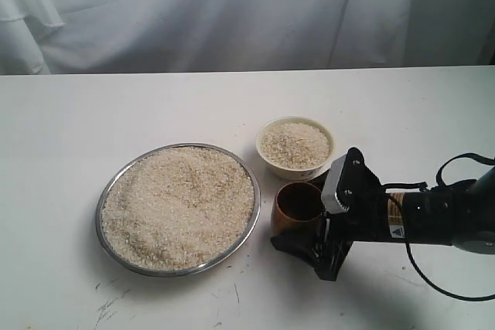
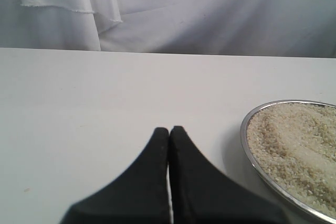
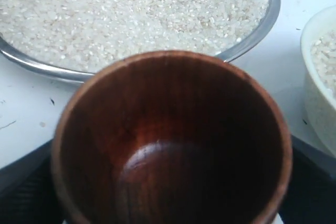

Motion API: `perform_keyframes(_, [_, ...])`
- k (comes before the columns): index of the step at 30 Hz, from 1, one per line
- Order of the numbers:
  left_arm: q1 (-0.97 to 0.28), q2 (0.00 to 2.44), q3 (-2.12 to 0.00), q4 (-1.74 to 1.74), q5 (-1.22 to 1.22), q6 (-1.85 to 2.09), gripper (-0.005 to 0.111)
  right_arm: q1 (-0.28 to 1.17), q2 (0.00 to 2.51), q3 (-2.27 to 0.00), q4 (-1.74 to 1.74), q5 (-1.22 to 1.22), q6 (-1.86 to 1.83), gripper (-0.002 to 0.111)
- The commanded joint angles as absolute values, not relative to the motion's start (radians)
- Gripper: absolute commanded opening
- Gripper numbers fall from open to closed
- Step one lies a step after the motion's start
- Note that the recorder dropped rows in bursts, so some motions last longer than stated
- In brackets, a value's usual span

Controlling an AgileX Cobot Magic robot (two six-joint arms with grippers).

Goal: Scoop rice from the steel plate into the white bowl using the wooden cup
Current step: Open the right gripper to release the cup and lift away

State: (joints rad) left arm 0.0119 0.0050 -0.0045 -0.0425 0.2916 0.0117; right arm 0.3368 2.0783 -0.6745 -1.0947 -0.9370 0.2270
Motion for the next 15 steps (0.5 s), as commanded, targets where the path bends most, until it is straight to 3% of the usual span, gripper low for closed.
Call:
perform_keyframes(1, [0.010,0.000,0.000,-0.043,0.285,0.009,0.000,0.338,2.035,-0.680,-1.113,-0.924,0.281,0.082])
perform_keyframes(15, [0.010,0.000,0.000,-0.043,0.285,0.009,0.000,0.338,1.820,-0.678,-1.188,-0.846,0.490,0.081])
